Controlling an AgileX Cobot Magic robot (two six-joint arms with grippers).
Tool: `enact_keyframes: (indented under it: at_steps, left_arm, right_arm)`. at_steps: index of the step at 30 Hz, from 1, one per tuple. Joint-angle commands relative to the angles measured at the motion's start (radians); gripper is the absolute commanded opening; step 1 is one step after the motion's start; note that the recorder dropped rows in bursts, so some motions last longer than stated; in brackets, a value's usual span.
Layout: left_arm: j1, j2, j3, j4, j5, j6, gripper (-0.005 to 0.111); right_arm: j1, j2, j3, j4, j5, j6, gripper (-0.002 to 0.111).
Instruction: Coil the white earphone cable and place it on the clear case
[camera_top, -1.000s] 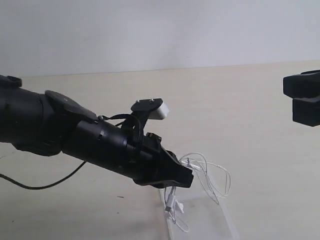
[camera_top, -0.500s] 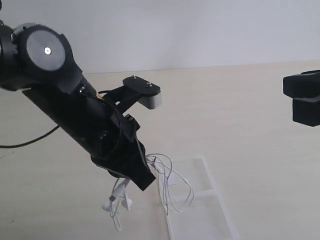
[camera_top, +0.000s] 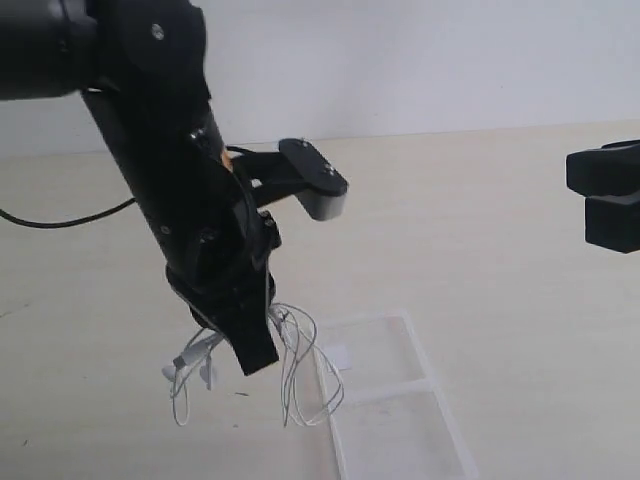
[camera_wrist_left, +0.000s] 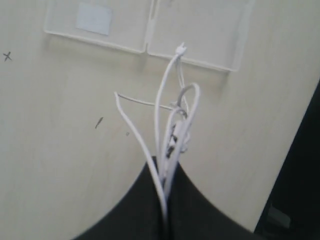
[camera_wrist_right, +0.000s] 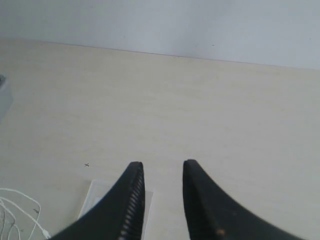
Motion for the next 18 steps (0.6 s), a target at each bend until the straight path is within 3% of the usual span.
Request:
enact_keyframes:
  at_steps: [1,7,15,18]
  left_arm:
    - [-0.07,0.073,-0.043,0.036,0.015,-0.005,0.0]
    - [-0.111,0.162,-0.134,0.056,0.027,-0.005,0.0]
    - [-0.118,0.234,-0.209,0.143,0.027,-0.036,0.0]
    - [-0.13,0.251,-0.219,0.153,0.027,-0.034,0.0]
  right_arm:
    - [-0.006,0.003,0.006,0.001,-0.008,0.003,0.027]
    - [-0.006,0.003,0.006,0.001,-0.004,0.003,0.027]
    - [-0.006,0.003,0.006,-0.009,-0.005,0.011,0.027]
    - [-0.006,0.001,0.006,-0.145,0.009,0.213,0.027]
